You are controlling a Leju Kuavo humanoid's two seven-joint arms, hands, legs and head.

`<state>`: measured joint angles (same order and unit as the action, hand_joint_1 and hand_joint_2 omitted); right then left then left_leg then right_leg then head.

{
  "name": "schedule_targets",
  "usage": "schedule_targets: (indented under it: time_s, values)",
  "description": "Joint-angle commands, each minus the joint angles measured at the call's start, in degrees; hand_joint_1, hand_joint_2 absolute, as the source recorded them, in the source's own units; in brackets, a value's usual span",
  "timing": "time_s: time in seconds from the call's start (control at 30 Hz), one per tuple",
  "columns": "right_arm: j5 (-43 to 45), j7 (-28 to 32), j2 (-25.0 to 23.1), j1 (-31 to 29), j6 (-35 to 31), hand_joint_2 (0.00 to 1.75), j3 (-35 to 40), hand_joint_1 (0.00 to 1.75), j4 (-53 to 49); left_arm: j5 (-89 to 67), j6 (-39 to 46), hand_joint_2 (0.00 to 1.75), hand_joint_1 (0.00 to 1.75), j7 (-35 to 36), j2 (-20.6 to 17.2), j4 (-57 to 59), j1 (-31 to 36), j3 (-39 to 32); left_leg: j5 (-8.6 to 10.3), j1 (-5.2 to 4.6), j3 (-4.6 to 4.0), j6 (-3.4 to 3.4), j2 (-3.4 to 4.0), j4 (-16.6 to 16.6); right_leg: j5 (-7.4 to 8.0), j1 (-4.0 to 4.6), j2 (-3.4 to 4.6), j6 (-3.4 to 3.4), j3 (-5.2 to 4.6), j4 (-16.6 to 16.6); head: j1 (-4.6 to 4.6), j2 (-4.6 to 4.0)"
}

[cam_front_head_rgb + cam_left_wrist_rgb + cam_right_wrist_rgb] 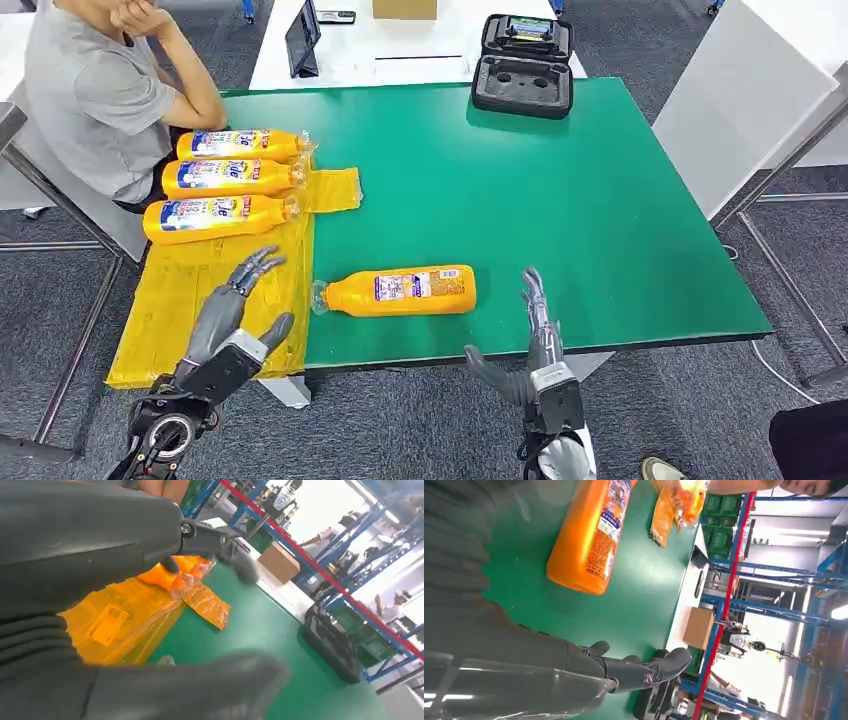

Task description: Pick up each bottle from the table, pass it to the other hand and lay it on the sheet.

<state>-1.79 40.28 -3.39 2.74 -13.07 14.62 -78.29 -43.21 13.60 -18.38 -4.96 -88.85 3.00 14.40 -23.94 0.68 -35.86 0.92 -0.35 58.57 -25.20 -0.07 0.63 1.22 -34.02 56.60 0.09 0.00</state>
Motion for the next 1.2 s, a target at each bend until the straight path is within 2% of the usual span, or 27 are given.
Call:
schedule_targets:
  time_s: [0.03, 0.9, 0.93, 1.0, 1.2]
  values:
    - [0.39, -0.28, -0.5, -1.46, 0.03, 1.75, -0.69, 0.0, 3.31, -0.72, -0.49, 0.0, 1.75, 0.28, -0.92, 3.7, 1.75, 0.66, -0.03, -0.02, 0.17, -0.01, 0.0, -0.08, -0.03, -0.01, -0.05, 0.0, 0.17, -0.06, 0.0, 0.0]
    - [-0.22, -0.28, -0.5, -0.5, -0.03, 1.75, -2.03, 0.0, 2.74, -1.33, -0.18, 0.0, 1.75, 0.12, -0.43, 5.52, 2.74, 0.88, -0.05, -0.02, 0.24, -0.01, -0.05, -0.08, -0.07, -0.01, -0.11, 0.0, 0.24, -0.07, 0.0, 0.0]
    - [-0.23, -0.28, -0.65, -0.3, -0.11, 1.75, -2.03, 0.0, 2.69, -1.34, 0.05, 0.0, 1.59, 0.2, -0.13, 5.44, 2.79, 0.8, -0.02, -0.01, 0.16, -0.01, -0.04, -0.06, -0.04, 0.0, -0.1, 0.0, 0.16, -0.06, 0.0, 0.0]
    - [-0.27, -0.28, -0.88, -0.26, -0.18, 1.75, -2.15, 0.0, 2.83, -1.35, 0.57, 0.0, 0.0, 0.46, 0.42, 5.27, 3.11, 0.38, -0.02, -0.02, 0.16, 0.0, -0.06, -0.07, -0.05, -0.01, -0.11, 0.01, 0.17, -0.06, 0.0, 0.0]
    - [-0.37, -0.28, -0.72, 0.14, -0.12, 1.75, -2.03, 0.0, 2.11, -0.44, 0.45, 0.0, 0.0, 0.64, 0.27, 5.75, 5.13, -0.32, -0.05, -0.01, 0.26, 0.0, -0.1, -0.07, -0.09, 0.0, -0.17, 0.0, 0.29, -0.07, 0.0, 0.0]
